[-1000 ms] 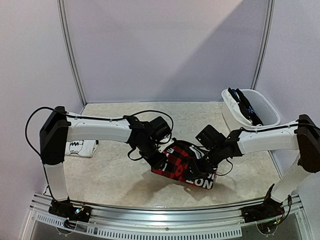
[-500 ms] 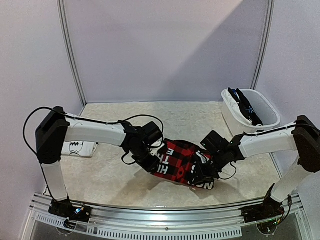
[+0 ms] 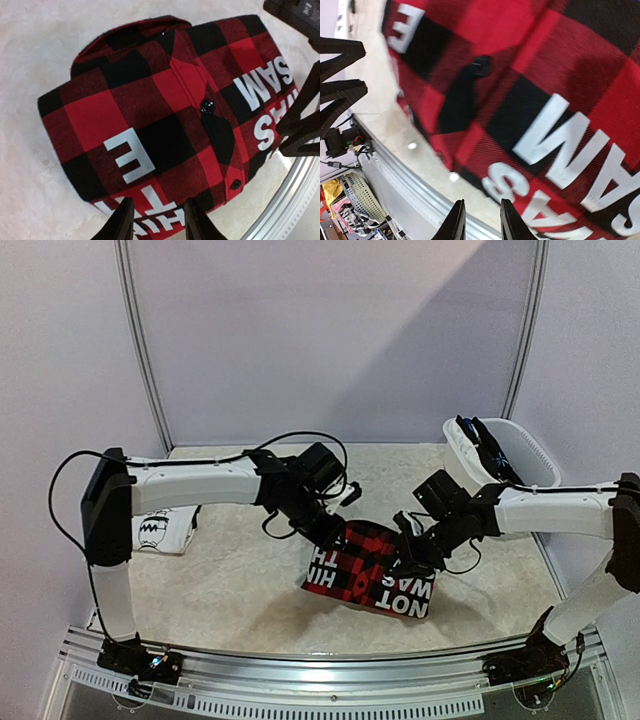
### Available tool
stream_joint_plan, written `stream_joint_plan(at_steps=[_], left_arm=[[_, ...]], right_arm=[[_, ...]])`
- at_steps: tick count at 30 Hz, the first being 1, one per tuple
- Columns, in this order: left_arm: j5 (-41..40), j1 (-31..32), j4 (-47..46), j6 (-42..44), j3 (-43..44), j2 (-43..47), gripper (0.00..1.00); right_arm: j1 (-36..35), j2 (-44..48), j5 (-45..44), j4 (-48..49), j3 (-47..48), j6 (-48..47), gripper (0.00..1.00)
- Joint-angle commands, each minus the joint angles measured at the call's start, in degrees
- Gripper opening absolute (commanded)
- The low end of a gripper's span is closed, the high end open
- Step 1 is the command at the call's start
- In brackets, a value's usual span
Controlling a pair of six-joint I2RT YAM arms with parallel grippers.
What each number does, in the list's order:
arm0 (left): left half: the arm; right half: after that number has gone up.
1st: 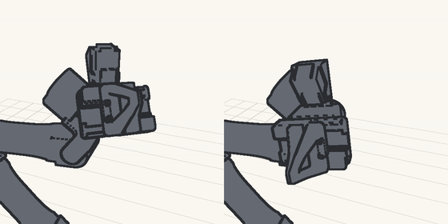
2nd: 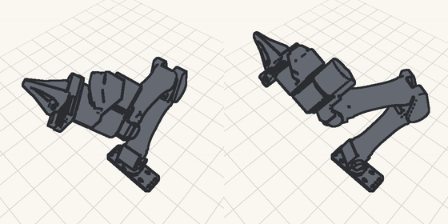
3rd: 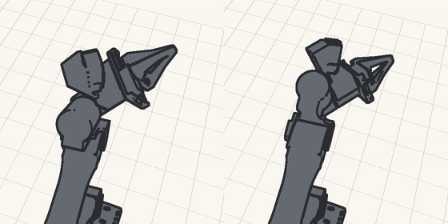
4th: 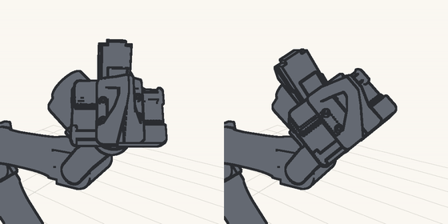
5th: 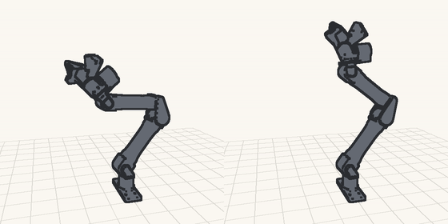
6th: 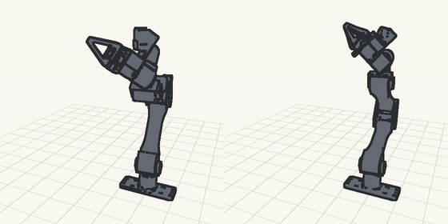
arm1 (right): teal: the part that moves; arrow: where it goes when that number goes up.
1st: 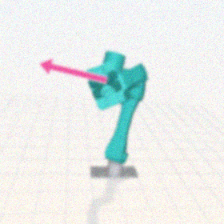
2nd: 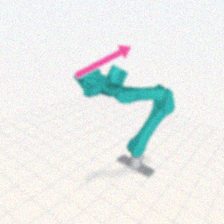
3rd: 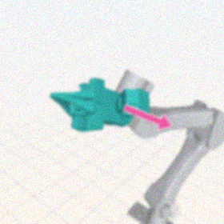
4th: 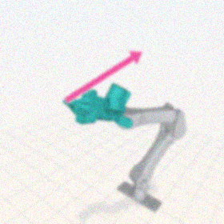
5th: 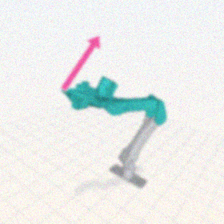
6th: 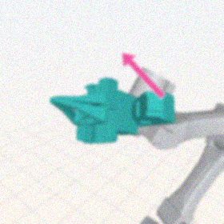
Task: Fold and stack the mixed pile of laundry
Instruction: Smooth out the square-folded shirt at the center of the board.
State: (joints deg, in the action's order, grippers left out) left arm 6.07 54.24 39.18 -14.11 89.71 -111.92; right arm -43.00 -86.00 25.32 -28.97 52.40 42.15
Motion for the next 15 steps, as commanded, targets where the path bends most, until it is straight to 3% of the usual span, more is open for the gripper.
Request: stream_joint_plan(at_steps=[1, 15], left_arm=[[2.66, -0.98, 0.13, 0.99, 1.56, -6.7, 0.34], [4.75, -4.05, -9.52, -2.42, -10.77, -9.51, 0.31]], right_arm=[[0.82, -3.97, -1.37, 0.77, -2.58, 0.44, 0.24], [5.16, -15.48, -1.6, 2.14, -1.2, -1.05, 0.24]])
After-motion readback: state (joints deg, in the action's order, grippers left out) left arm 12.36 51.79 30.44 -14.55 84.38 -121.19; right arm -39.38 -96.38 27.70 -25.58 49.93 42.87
